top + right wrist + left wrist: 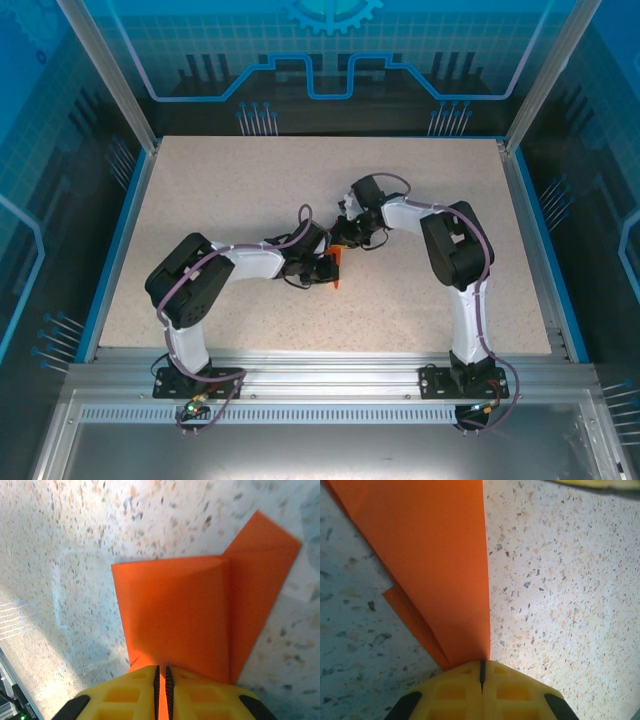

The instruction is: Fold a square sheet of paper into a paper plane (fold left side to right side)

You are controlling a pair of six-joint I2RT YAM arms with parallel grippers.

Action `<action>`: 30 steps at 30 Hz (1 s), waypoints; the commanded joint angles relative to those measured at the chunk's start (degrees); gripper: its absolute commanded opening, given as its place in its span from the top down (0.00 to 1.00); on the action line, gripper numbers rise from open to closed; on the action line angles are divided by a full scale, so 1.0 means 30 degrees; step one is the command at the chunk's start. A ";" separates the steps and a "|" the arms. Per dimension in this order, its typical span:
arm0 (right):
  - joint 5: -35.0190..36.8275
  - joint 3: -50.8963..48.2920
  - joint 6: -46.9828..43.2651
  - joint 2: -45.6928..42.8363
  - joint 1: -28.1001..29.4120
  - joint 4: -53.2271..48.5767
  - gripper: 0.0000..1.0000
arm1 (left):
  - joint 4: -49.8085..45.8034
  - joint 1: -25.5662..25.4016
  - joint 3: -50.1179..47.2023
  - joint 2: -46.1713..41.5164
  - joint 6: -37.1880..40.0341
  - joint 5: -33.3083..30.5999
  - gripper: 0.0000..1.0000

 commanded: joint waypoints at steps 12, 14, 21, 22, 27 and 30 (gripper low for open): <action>0.1504 0.4614 -0.1333 0.2890 -0.1768 -0.1717 0.85 | -0.3138 -0.0197 -0.0810 0.1399 0.0559 -0.1736 0.96; 0.1663 0.5476 -0.1435 0.3283 -0.1868 -0.2099 0.85 | -0.3126 -0.0210 -0.0843 0.1385 0.0540 -0.1736 0.96; 0.1371 0.7359 -0.1480 0.3726 -0.2271 -0.2390 0.84 | -0.2923 -0.0235 -0.0987 0.1068 0.0376 -0.1708 0.96; 0.1311 0.7273 -0.1577 0.3487 -0.2307 -0.2422 0.84 | -0.2902 -0.0236 -0.0995 0.0965 0.0383 -0.1707 0.96; 0.1427 0.5034 -0.2252 -0.0573 -0.2333 -0.2591 0.83 | -0.2871 -0.0252 -0.0904 0.0682 0.0352 -0.1751 0.96; 0.0688 0.2506 -0.1964 -0.2617 -0.2214 -0.1856 0.83 | -0.2887 -0.0232 -0.0845 0.0638 0.0335 -0.1821 0.95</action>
